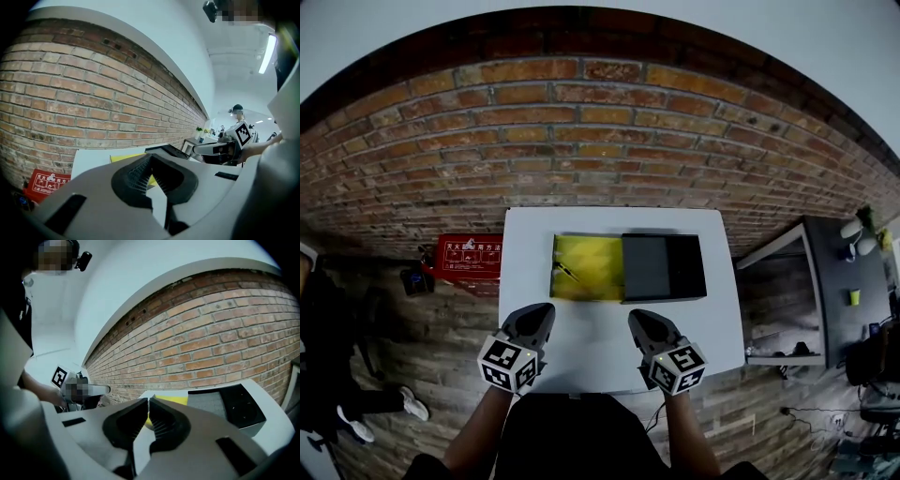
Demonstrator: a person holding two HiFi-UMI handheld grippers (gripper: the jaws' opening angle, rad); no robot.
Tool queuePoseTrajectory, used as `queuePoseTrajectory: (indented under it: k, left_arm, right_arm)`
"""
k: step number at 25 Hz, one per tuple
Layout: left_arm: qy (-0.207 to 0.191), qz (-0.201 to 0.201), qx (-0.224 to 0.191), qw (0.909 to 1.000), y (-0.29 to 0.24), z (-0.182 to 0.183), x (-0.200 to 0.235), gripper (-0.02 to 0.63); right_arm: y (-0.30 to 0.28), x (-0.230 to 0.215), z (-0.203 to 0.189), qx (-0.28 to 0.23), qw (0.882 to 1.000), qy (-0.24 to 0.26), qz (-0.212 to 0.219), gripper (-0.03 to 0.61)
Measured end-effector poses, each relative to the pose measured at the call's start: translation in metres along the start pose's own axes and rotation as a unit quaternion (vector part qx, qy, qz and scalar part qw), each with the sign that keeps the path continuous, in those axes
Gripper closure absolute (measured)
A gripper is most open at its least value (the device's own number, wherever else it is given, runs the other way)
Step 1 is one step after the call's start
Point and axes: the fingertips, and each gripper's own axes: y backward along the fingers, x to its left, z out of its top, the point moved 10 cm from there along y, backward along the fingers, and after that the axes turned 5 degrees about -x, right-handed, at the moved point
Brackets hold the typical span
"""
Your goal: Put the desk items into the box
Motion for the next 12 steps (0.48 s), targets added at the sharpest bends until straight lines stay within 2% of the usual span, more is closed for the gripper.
queuePoseTrajectory:
  k: [5, 12]
  left_arm:
    - [-0.004, 0.000, -0.008, 1.0000, 0.005, 0.004, -0.003, 0.600]
    - [-0.003, 0.005, -0.011, 0.9999, 0.008, 0.006, -0.001, 0.600]
  right_arm:
    - [0.021, 0.003, 0.008, -0.021, 0.999, 0.034, -0.001, 0.555]
    - [0.028, 0.002, 0.011, -0.030, 0.999, 0.039, -0.005, 0.557]
